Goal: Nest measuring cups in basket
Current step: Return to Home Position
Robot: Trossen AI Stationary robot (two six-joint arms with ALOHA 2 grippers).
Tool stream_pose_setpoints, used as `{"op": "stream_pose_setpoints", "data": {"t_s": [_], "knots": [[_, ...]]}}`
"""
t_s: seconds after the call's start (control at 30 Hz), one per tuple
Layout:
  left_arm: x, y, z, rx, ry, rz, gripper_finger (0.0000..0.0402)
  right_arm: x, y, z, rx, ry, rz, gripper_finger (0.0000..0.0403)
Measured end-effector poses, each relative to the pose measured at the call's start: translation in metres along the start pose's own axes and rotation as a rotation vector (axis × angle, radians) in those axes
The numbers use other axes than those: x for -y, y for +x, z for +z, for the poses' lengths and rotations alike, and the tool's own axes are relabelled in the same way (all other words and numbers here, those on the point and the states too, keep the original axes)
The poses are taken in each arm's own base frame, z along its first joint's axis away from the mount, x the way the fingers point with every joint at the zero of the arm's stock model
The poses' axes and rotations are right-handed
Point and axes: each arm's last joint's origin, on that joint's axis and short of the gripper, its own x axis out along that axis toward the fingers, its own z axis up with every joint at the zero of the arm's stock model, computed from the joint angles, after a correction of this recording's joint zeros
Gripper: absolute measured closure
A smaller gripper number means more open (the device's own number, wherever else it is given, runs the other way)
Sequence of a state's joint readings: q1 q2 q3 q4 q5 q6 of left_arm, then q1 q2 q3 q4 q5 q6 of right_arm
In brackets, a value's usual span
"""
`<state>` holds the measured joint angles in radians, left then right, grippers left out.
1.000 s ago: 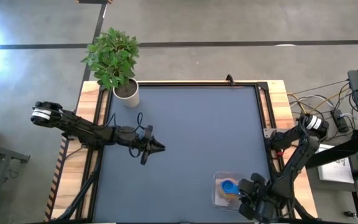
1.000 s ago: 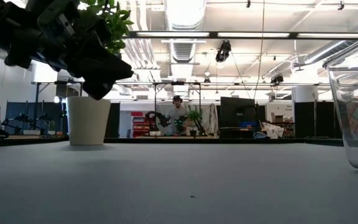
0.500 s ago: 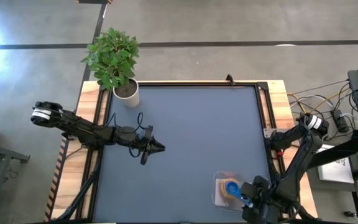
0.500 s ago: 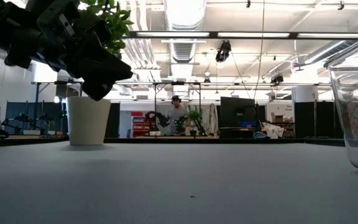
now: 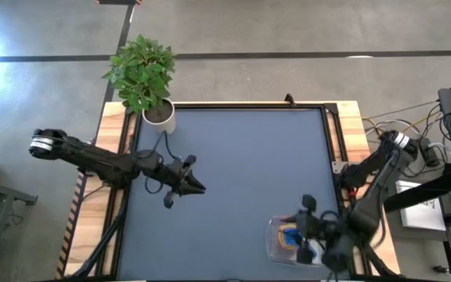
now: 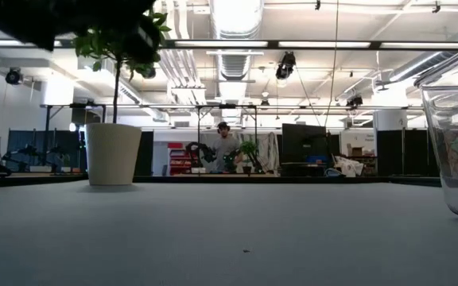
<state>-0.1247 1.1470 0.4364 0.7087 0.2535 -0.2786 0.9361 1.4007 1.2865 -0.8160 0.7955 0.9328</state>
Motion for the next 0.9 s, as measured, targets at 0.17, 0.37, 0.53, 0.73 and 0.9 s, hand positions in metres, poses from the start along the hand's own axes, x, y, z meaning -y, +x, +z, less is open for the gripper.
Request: {"op": "stream_pose_setpoints", "data": {"t_s": [0.17,0.37,0.53,0.73,0.9], "knots": [[0.003,-0.008,0.035,-0.052,0.065,0.061,0.0365,0.046,0.018,0.03,0.117,-0.037,0.09,0.0374],[0.013,-0.032,0.084,-0.074,0.172,0.117,0.0365,0.113,0.033,0.035,0.295,-0.165,0.335,0.0393],[0.024,-0.063,0.1,-0.024,0.248,0.208,0.0365,0.168,0.029,0.013,0.393,-0.191,0.273,0.0394],[0.026,-0.101,0.07,0.028,0.259,0.318,0.0365,0.201,0.017,-0.019,0.493,-0.157,0.293,0.0394],[0.023,-0.122,0.04,0.08,0.232,0.392,0.0365,0.215,0.007,-0.044,0.616,-0.181,0.27,0.0394]]}}
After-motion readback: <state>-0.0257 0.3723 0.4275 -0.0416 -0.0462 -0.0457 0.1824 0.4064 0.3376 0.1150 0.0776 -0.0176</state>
